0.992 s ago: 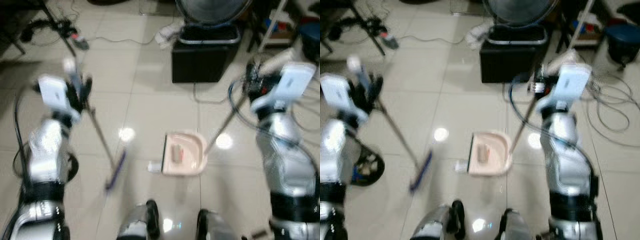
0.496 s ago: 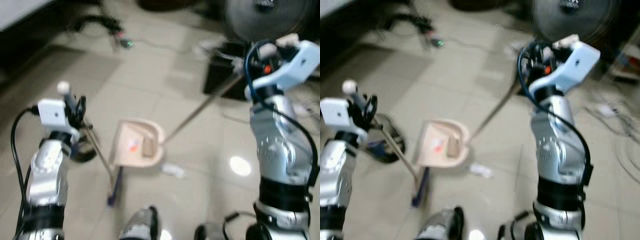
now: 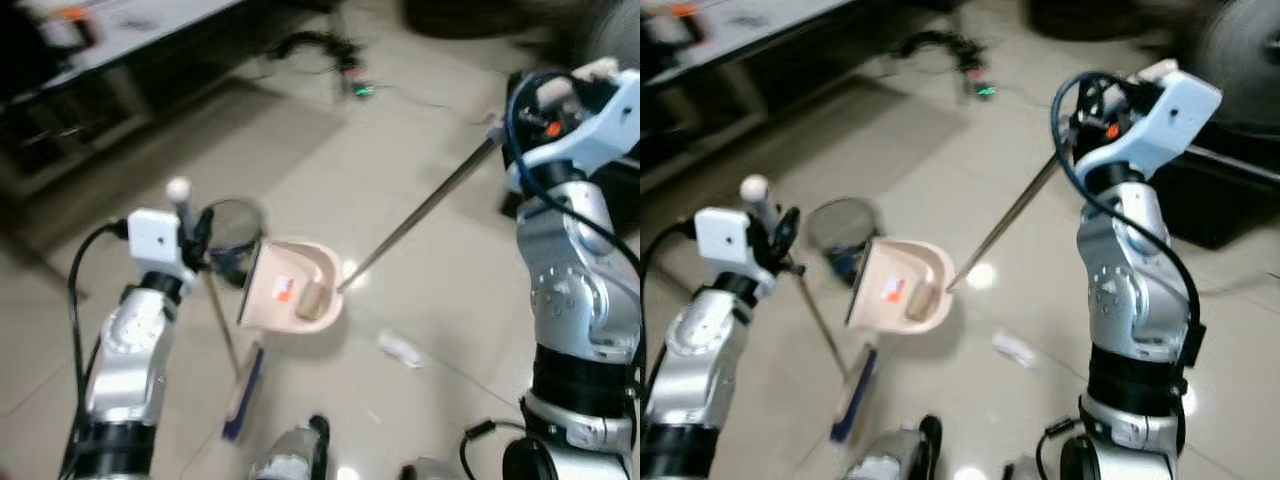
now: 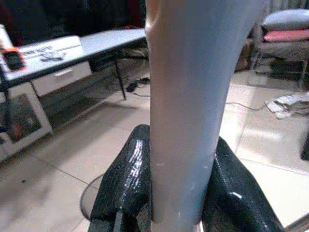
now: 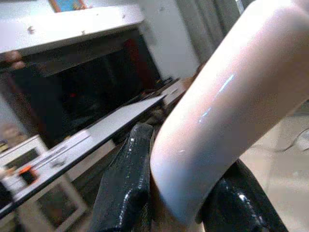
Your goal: Sweep floor
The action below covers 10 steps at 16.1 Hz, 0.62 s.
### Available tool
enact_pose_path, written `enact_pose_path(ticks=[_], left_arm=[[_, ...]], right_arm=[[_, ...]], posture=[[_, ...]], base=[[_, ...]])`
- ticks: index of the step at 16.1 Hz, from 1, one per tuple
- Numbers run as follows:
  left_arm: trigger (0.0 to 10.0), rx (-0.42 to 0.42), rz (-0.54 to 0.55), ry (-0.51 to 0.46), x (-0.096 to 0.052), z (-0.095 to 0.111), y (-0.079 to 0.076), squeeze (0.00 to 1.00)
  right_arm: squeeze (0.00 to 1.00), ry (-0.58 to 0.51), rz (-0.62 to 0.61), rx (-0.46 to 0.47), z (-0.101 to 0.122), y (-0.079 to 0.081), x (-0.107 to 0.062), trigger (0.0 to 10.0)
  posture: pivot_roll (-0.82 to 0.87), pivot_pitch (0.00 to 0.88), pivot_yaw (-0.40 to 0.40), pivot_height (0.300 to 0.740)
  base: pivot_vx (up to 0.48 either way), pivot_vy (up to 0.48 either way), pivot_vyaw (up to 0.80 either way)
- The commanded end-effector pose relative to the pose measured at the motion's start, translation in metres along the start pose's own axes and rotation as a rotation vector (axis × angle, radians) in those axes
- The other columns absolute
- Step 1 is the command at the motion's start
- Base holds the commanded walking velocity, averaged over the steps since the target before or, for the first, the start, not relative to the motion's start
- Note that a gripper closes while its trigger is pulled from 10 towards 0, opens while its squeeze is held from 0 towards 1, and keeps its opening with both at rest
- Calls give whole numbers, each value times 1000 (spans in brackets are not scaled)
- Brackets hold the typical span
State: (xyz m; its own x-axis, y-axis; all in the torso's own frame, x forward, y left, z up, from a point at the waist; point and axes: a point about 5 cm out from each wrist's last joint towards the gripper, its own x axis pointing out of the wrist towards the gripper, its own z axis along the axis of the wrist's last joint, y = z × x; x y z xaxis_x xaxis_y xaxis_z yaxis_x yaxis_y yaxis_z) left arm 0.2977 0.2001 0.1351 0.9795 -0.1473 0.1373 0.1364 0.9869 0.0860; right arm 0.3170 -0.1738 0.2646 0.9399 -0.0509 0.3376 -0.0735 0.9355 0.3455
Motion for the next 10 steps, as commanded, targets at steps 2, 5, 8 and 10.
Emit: enact_pose_path(ticks=[2, 5, 8, 10], left_arm=[[10000, -3, -4, -20, 6, 10, -4, 0], [10000, -2, 4, -10, 6, 7, -5, 0], [10000, -10, 1, 3, 6, 5, -11, 0], [10000, -15, -2, 6, 6, 4, -14, 0]], right_arm=[[0, -53, 9, -2, 11, 3, 4, 10000], [0, -72, -10, -35, 14, 1, 8, 10000], [0, -75, -7, -43, 15, 1, 11, 10000], [0, -73, 4, -51, 15, 3, 12, 10000]], posture=[[-7, 75, 96, 740], [-12, 72, 92, 740], [-12, 67, 87, 740], [-13, 61, 84, 740]], base=[[307, 0, 731], [366, 0, 0], [407, 0, 0], [409, 0, 0]])
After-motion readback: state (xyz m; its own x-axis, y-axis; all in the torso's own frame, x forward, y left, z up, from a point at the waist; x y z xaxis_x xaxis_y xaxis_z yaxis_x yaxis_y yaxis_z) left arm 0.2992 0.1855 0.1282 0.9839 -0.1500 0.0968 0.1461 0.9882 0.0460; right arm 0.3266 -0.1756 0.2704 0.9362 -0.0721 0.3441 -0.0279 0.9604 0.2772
